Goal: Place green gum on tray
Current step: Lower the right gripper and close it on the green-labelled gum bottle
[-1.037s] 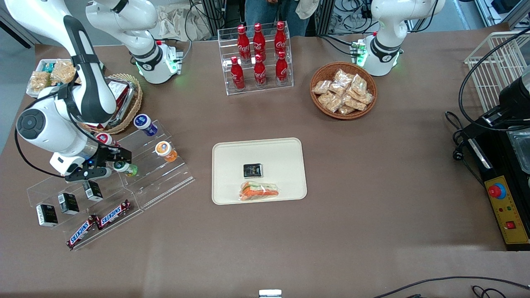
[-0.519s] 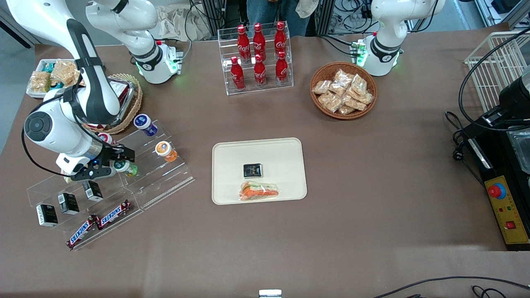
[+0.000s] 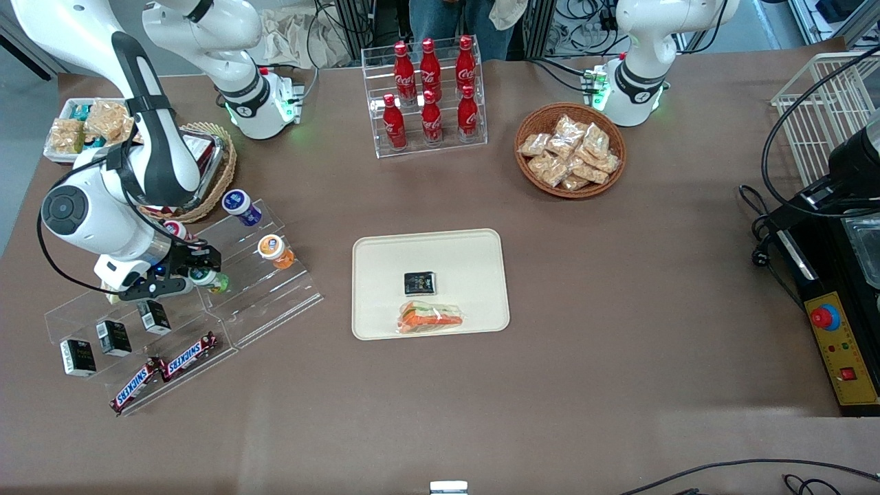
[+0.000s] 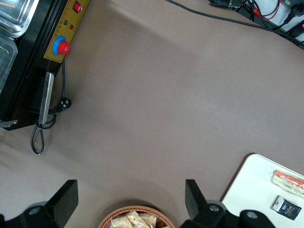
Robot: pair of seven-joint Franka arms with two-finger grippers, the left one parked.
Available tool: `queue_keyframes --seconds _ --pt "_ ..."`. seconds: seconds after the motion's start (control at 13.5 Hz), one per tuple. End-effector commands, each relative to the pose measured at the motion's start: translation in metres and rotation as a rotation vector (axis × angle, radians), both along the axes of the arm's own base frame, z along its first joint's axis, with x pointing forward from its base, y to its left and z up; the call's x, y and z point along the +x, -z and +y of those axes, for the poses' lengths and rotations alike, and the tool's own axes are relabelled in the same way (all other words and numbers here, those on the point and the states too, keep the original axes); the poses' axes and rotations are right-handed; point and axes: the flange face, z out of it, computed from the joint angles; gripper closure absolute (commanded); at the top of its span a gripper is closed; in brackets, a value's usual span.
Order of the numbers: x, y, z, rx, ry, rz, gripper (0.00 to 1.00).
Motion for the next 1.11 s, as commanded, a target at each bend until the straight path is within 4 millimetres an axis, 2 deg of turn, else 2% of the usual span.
queue_keyframes --seconds 0.0,0.15,0.37,0.44,0.52,0.59,0.81,1.04 --pt "0.000 0.004 0.000 -0.018 -0.020 -0.013 0.29" --pt "0.001 0.003 0.000 -0.017 -0.021 -0.019 0.30" --pt "0.001 0.000 0.000 -0.018 -0.020 -0.023 0.52" --pt "0.001 0.000 0.000 -0.018 -0.022 -0.023 0.55" --pt "0.001 0.000 0.000 -0.018 -0.022 -0.023 0.63" --pt "0.002 -0.002 0.001 -0.018 -0.023 -0.026 0.63" --pt "0.004 -0.017 0.023 -0.011 -0.048 -0.050 0.63" --pt "0.006 -0.033 0.025 -0.006 -0.047 -0.062 0.63"
